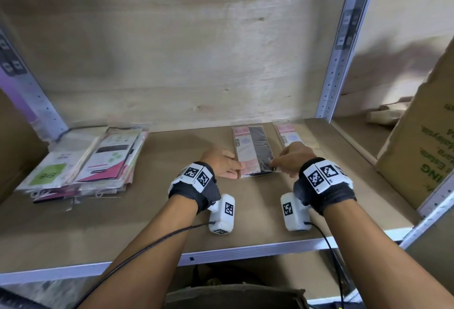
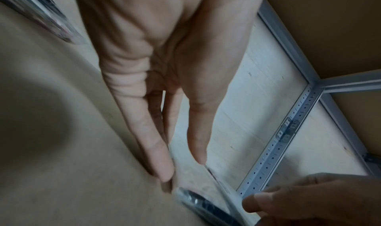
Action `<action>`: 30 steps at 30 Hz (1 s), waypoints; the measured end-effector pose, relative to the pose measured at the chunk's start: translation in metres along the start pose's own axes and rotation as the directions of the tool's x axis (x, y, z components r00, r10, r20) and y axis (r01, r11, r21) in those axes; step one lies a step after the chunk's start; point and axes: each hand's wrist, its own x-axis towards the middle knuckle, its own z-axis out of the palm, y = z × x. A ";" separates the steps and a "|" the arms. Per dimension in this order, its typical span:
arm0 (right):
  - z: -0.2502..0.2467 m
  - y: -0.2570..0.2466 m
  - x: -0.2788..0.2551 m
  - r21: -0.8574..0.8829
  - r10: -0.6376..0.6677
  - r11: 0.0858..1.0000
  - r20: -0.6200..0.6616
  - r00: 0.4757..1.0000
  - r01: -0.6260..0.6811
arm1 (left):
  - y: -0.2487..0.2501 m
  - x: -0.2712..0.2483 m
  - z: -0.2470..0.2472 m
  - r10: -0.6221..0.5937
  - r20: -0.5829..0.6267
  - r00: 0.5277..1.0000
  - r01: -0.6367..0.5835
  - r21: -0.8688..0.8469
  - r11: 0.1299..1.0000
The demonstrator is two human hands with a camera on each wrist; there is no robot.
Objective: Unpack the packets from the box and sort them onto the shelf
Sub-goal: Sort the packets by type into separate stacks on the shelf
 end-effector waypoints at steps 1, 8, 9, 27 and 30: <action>-0.001 0.000 0.000 0.002 -0.025 1.000 -0.022 0.999 0.025 | 0.000 -0.002 -0.004 0.003 0.001 1.000 -0.003 -0.009 1.000; 0.021 -0.035 -0.021 0.225 -0.275 0.940 0.063 0.959 0.255 | -0.003 -0.034 -0.070 0.107 -0.154 0.982 -0.116 -0.053 0.992; 0.029 -0.043 -0.027 0.249 -0.303 0.930 0.109 0.947 0.269 | -0.005 -0.042 -0.085 0.127 -0.187 0.974 -0.140 -0.056 0.989; 0.201 -0.263 -0.043 0.272 -0.306 0.940 0.397 0.865 0.208 | -0.091 -0.132 -0.289 0.088 -0.632 0.770 -0.152 -0.048 0.987; 0.222 -0.268 -0.039 0.162 -0.310 0.950 0.361 0.880 0.268 | -0.098 -0.136 -0.292 0.111 -0.616 0.780 -0.175 -0.045 0.984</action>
